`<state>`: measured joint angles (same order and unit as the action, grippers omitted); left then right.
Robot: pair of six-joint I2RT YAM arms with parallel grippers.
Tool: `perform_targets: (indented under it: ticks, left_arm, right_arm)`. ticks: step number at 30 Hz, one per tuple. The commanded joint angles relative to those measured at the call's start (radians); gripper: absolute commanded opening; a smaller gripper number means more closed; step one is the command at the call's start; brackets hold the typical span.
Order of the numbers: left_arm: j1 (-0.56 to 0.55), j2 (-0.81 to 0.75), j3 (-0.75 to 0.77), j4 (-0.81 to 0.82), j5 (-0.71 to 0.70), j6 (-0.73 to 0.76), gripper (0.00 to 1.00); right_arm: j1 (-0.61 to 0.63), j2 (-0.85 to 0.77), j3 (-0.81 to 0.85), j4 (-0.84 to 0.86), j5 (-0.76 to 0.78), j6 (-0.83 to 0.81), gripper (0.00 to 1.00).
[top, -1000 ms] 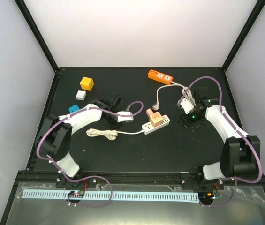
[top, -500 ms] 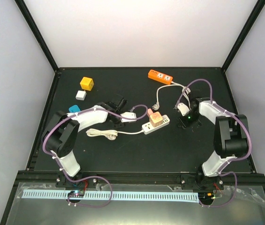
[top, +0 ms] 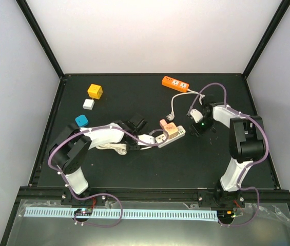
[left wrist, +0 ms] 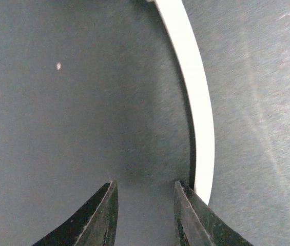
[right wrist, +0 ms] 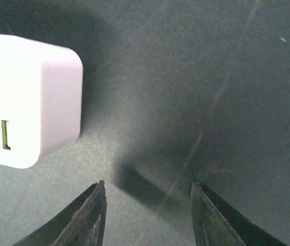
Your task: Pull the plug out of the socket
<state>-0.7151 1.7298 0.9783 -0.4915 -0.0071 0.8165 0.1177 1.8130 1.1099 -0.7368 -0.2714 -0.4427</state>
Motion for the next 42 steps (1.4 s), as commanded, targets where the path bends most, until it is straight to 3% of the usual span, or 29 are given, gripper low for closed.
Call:
perform_targets:
  ticks: [1,6,17,30,36,42]
  left_arm:
    - [-0.052,-0.017,-0.037,-0.048,0.049,0.007,0.33]
    - [-0.106,-0.044,-0.073,-0.061,0.111,-0.006,0.34]
    - [-0.117,-0.082,-0.069,-0.088,0.307,-0.035,0.39]
    - [-0.156,-0.087,-0.112,-0.085,0.335,-0.054,0.41]
    - [-0.153,-0.242,-0.116,-0.128,0.417,-0.078,0.50]
    - [-0.099,-0.349,-0.072,-0.190,0.466,-0.086,0.73]
  right_arm:
    - [0.037,0.016,0.025,0.027,-0.020,0.008,0.48]
    - [0.075,0.019,0.032,0.030,-0.046,0.014,0.48]
    - [0.226,0.044,0.072,0.029,-0.083,0.017,0.48]
    - [0.385,0.165,0.185,0.011,-0.118,0.008,0.48]
    - [0.381,0.084,0.162,0.060,-0.099,-0.023,0.52]
    - [0.351,0.011,0.187,0.071,-0.045,-0.059,0.68]
